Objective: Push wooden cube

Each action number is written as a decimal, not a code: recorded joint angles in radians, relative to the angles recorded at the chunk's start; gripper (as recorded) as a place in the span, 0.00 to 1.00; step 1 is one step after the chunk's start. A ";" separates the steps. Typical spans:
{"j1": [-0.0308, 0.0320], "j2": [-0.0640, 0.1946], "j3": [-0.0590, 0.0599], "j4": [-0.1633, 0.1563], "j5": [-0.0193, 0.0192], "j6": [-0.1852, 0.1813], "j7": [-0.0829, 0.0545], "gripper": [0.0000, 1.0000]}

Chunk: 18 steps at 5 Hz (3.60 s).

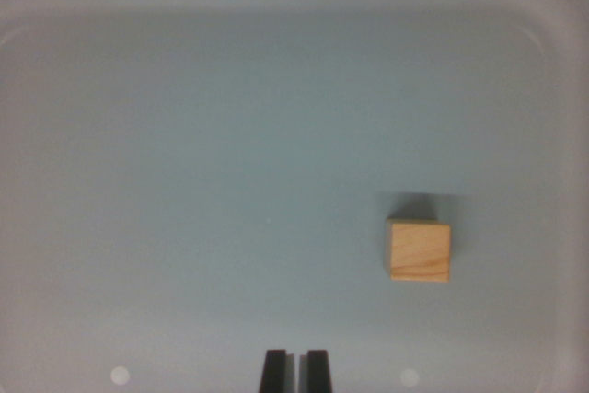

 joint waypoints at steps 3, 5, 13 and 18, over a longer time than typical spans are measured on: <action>-0.0029 0.002 -0.003 -0.029 -0.0014 -0.030 -0.006 0.00; -0.0060 0.005 -0.007 -0.059 -0.0029 -0.062 -0.013 0.00; -0.0216 0.017 -0.025 -0.213 -0.0102 -0.221 -0.046 0.00; -0.0350 0.027 -0.040 -0.345 -0.0166 -0.358 -0.075 0.00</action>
